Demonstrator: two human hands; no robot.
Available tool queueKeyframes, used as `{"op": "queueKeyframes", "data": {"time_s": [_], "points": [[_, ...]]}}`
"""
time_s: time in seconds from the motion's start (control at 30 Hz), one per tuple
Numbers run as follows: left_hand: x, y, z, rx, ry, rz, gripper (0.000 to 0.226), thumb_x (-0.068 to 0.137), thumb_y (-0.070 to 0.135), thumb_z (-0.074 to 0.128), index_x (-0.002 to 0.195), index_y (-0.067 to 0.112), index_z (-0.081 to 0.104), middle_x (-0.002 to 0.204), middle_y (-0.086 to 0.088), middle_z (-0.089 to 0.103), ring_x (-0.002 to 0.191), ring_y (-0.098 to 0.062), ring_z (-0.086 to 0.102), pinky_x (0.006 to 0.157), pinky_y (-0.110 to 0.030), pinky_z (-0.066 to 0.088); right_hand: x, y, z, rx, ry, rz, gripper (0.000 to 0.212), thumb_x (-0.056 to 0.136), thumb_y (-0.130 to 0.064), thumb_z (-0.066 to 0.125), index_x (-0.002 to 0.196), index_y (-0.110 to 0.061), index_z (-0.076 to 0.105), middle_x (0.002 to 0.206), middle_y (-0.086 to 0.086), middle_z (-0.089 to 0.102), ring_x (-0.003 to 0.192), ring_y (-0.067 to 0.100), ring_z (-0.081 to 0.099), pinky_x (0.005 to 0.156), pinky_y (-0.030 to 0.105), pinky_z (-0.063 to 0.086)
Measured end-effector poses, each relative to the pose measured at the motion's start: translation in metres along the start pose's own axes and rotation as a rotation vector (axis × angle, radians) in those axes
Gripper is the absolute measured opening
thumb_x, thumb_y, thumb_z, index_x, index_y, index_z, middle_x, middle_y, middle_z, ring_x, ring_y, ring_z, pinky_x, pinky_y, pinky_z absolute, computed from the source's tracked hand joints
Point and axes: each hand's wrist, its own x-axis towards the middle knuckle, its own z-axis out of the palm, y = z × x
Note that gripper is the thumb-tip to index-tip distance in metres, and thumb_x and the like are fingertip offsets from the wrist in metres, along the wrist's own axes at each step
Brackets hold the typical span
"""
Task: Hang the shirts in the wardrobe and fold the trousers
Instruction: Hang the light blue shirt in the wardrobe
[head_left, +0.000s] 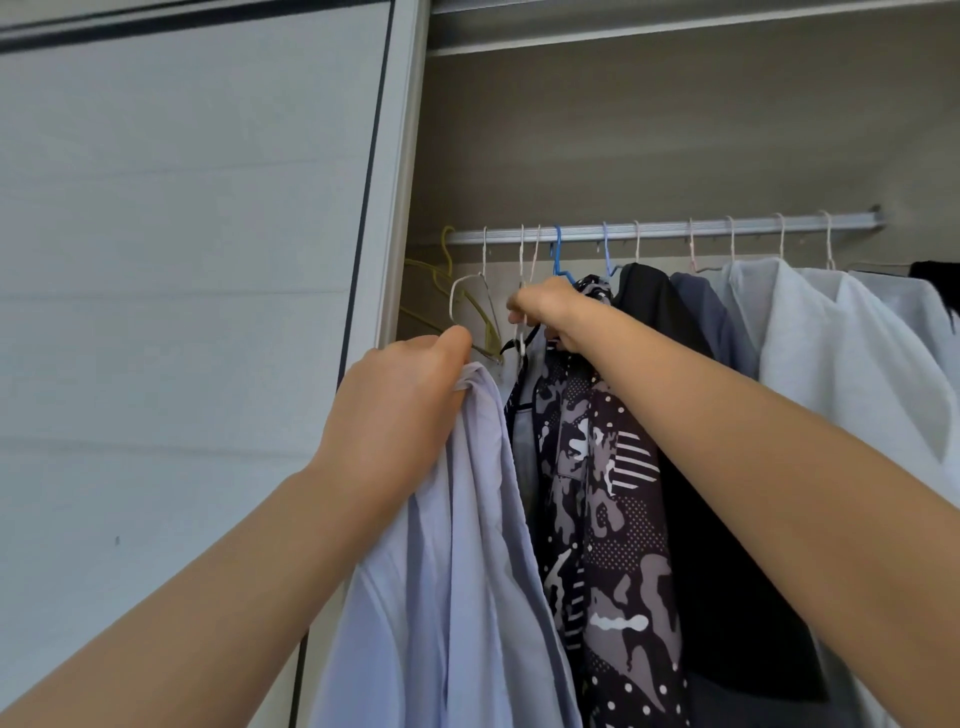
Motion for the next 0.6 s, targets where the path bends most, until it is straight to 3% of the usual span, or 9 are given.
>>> {"op": "queueKeyframes", "data": {"time_s": [0.1, 0.27, 0.33, 0.5, 0.6], "points": [[0.000, 0.000, 0.000, -0.002, -0.002, 0.001, 0.019, 0.078, -0.004, 0.069, 0.077, 0.007, 0.053, 0.058, -0.007, 0.052, 0.046, -0.033, 0.048, 0.043, -0.042, 0.049, -0.005, -0.006, -0.004, 0.080, -0.024, 0.034, 0.025, 0.099, -0.009, 0.034, 0.106, -0.004, 0.057, 0.099, 0.007, 0.057, 0.064, 0.014, 0.041, 0.055, 0.024, 0.034], [0.000, 0.000, 0.001, -0.005, -0.008, 0.007, 0.024, 0.076, -0.006, 0.072, 0.077, 0.009, 0.053, 0.058, -0.006, 0.053, 0.044, -0.031, 0.049, 0.042, -0.041, 0.050, 0.000, 0.001, -0.004, 0.398, -0.001, 0.132, 0.023, 0.098, -0.014, 0.031, 0.098, -0.005, 0.052, 0.087, 0.010, 0.051, 0.064, 0.020, 0.041, 0.068, 0.038, 0.041], [-0.001, 0.001, 0.001, -0.009, -0.005, 0.013, 0.025, 0.075, -0.007, 0.071, 0.077, 0.009, 0.052, 0.058, -0.005, 0.052, 0.045, -0.030, 0.049, 0.042, -0.039, 0.048, 0.001, 0.002, -0.005, 0.453, 0.024, 0.132, 0.023, 0.096, -0.011, 0.031, 0.105, -0.004, 0.052, 0.080, 0.009, 0.044, 0.063, 0.021, 0.042, 0.067, 0.041, 0.044], [0.000, 0.000, 0.002, -0.004, 0.012, 0.018, 0.029, 0.071, -0.008, 0.072, 0.075, 0.010, 0.050, 0.057, -0.003, 0.049, 0.044, -0.030, 0.047, 0.040, -0.037, 0.044, 0.003, -0.001, -0.009, 0.576, 0.025, 0.060, 0.030, 0.096, -0.010, 0.030, 0.117, -0.003, 0.051, 0.103, 0.010, 0.056, 0.076, 0.024, 0.063, 0.055, 0.042, 0.043], [-0.001, -0.001, 0.002, -0.003, 0.005, 0.031, 0.034, 0.067, -0.009, 0.076, 0.075, 0.011, 0.050, 0.056, -0.002, 0.049, 0.042, -0.027, 0.047, 0.037, -0.037, 0.044, 0.010, -0.001, -0.010, 0.593, -0.002, 0.053, 0.040, 0.097, -0.011, 0.029, 0.130, -0.001, 0.049, 0.101, 0.007, 0.060, 0.076, 0.023, 0.066, 0.062, 0.046, 0.047]]}}
